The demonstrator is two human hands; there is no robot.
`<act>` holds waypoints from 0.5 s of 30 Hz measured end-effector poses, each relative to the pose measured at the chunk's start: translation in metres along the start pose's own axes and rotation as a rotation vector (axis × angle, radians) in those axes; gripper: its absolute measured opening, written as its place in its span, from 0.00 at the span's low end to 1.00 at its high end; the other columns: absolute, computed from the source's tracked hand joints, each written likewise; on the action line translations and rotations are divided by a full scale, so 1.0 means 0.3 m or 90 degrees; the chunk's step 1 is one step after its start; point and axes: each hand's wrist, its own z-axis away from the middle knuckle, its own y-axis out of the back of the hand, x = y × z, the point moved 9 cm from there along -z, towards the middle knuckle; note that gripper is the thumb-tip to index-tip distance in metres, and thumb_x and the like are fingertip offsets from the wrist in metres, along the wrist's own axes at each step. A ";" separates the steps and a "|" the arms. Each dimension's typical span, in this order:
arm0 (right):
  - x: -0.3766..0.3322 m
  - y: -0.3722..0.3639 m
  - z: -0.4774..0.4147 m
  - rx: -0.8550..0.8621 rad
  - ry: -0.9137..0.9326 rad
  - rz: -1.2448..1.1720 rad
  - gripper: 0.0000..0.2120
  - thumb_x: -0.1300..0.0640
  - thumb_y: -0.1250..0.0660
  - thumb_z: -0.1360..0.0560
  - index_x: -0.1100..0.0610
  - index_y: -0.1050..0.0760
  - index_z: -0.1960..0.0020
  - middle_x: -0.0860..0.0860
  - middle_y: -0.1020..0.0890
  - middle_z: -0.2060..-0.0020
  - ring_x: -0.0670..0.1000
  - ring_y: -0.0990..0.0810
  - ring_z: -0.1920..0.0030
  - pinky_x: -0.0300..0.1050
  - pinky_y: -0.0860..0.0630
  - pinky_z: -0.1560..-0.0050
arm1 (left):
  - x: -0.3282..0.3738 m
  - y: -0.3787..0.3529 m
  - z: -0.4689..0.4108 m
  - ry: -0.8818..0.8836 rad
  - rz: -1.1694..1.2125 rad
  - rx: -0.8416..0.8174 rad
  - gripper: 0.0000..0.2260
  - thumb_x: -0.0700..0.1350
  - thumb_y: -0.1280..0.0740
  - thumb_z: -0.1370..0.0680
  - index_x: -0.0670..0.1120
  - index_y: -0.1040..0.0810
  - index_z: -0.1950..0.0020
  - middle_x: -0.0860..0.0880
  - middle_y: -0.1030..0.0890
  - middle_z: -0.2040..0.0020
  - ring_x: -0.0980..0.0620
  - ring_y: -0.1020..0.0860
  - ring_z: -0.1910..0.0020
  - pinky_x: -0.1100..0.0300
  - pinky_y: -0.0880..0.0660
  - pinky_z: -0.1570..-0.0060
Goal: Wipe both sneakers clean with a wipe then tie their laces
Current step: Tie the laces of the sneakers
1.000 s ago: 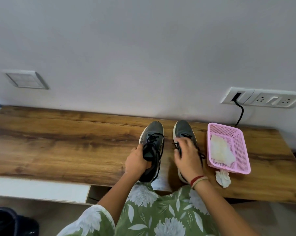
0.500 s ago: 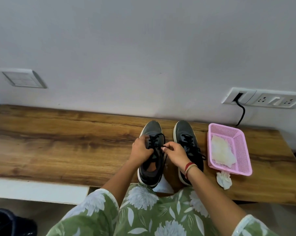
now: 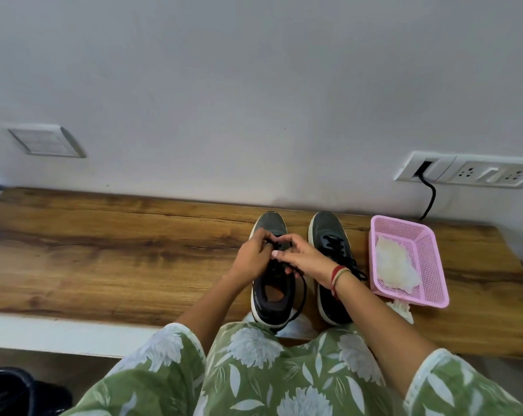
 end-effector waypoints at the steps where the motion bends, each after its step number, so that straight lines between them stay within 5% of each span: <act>1: -0.011 -0.006 0.001 -0.014 0.008 0.007 0.19 0.51 0.34 0.25 0.50 0.35 0.36 0.50 0.25 0.59 0.45 0.25 0.64 0.37 0.30 0.69 | 0.018 0.006 0.000 -0.015 0.018 -0.008 0.08 0.37 0.40 0.23 0.46 0.26 0.48 0.48 0.19 0.56 0.50 0.22 0.58 0.56 0.25 0.55; 6: -0.127 0.030 0.036 -0.014 0.091 -0.055 0.15 0.52 0.35 0.24 0.54 0.28 0.38 0.52 0.24 0.60 0.45 0.27 0.66 0.38 0.29 0.65 | 0.134 0.064 0.027 -0.080 0.154 -0.058 0.09 0.33 0.39 0.22 0.46 0.25 0.52 0.50 0.21 0.61 0.58 0.23 0.63 0.63 0.26 0.58; 10: -0.236 0.054 0.090 -0.034 0.133 -0.157 0.13 0.58 0.41 0.20 0.57 0.29 0.37 0.54 0.21 0.56 0.47 0.21 0.60 0.38 0.24 0.61 | 0.224 0.113 0.067 -0.112 0.180 -0.069 0.07 0.34 0.39 0.21 0.41 0.28 0.44 0.53 0.23 0.70 0.60 0.25 0.71 0.69 0.30 0.67; 15: -0.251 0.076 0.125 -0.048 0.103 -0.004 0.12 0.65 0.40 0.23 0.53 0.26 0.44 0.57 0.19 0.59 0.53 0.19 0.60 0.48 0.24 0.50 | 0.309 0.212 0.096 -0.129 0.208 -0.010 0.09 0.37 0.40 0.20 0.44 0.28 0.41 0.46 0.31 0.68 0.54 0.33 0.69 0.62 0.35 0.67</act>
